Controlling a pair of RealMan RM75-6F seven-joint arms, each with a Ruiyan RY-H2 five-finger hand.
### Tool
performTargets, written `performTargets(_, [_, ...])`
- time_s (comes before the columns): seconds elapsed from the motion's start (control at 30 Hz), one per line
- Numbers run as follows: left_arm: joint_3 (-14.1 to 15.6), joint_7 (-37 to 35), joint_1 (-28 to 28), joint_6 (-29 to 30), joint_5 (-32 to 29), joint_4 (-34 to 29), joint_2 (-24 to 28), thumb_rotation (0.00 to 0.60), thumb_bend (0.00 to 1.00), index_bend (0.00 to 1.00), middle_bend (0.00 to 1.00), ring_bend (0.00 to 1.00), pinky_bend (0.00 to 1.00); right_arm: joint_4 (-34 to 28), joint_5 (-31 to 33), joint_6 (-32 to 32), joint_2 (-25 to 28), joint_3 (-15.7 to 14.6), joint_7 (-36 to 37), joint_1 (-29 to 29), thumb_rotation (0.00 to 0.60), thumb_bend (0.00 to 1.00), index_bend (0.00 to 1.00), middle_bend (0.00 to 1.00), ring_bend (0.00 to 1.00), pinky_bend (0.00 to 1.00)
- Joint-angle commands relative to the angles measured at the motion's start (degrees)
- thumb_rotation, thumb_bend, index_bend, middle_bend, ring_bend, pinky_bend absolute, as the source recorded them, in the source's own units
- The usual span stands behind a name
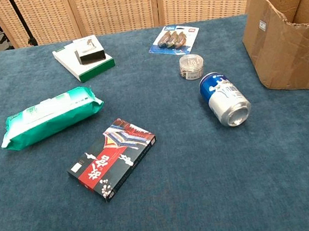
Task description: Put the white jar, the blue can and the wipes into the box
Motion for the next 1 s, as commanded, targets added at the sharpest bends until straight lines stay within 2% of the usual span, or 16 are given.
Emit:
performTargets(0.03, [-0.09, -0.17, 0.06, 0.02, -0.24, 0.03, 0.04, 0.6, 0.0, 0.0, 0.0, 0.0, 0.0, 0.09, -0.36, -0.07, -0.1, -0.16, 0.05, 0.15, 0.6, 0.0, 0.0, 0.0, 0.0, 0.0])
performTargets(0.33, [-0.35, -1.5, -0.07, 0.04, -0.21, 0.17, 0.41, 0.6, 0.0, 0.0, 0.0, 0.0, 0.0, -0.2, -1.83, -1.25, -0.45, -0.12, 1.11, 1.96, 0.6, 0.0, 0.0, 0.0, 0.0, 0.0])
performTargets(0.4, [-0.45, -1.87, -0.16, -0.13, -0.38, 0.34, 0.47, 0.6, 0.0, 0.0, 0.0, 0.0, 0.0, -1.75, -2.92, -2.53, 0.37, 0.36, 1.29, 3.76, 0.6, 0.0, 0.0, 0.0, 0.0, 0.0])
performTargets(0.53, [-0.32, -2.68, -0.51, -0.57, 0.22, 0.45, 0.75, 0.6, 0.0, 0.0, 0.0, 0.0, 0.0, -7.9, -2.52, -7.45, 3.53, 3.16, -0.22, 8.57, 0.6, 0.0, 0.0, 0.0, 0.0, 0.0])
performTargets(0.67, [-0.36, -2.62, -0.7, -1.08, -0.16, 0.38, 0.78, 0.6, 0.0, 0.0, 0.0, 0.0, 0.0, -17.12, 0.21, -16.71, 8.13, 7.14, -1.59, 15.52, 0.6, 0.0, 0.0, 0.0, 0.0, 0.0])
performTargets(0.77, [-0.47, -2.37, -0.94, -1.64, -0.58, 0.18, 0.82, 0.6, 0.0, 0.0, 0.0, 0.0, 0.0, -21.24, 5.69, -26.29, 9.87, 10.77, -1.86, 21.88, 0.6, 0.0, 0.0, 0.0, 0.0, 0.0])
performTargets(0.87, [-0.62, -2.08, -1.19, -2.34, -1.28, -0.02, 0.8, 0.6, 0.0, 0.0, 0.0, 0.0, 0.0, -21.98, 13.14, -36.26, 9.2, 14.17, -4.0, 28.53, 0.6, 0.0, 0.0, 0.0, 0.0, 0.0])
performTargets(1.0, [-1.04, -1.92, -1.89, -3.95, -2.7, -0.06, 0.82, 0.6, 0.0, 0.0, 0.0, 0.0, 0.0, -18.6, 23.3, -46.22, 4.89, 17.34, -9.98, 36.79, 0.6, 0.0, 0.0, 0.0, 0.0, 0.0])
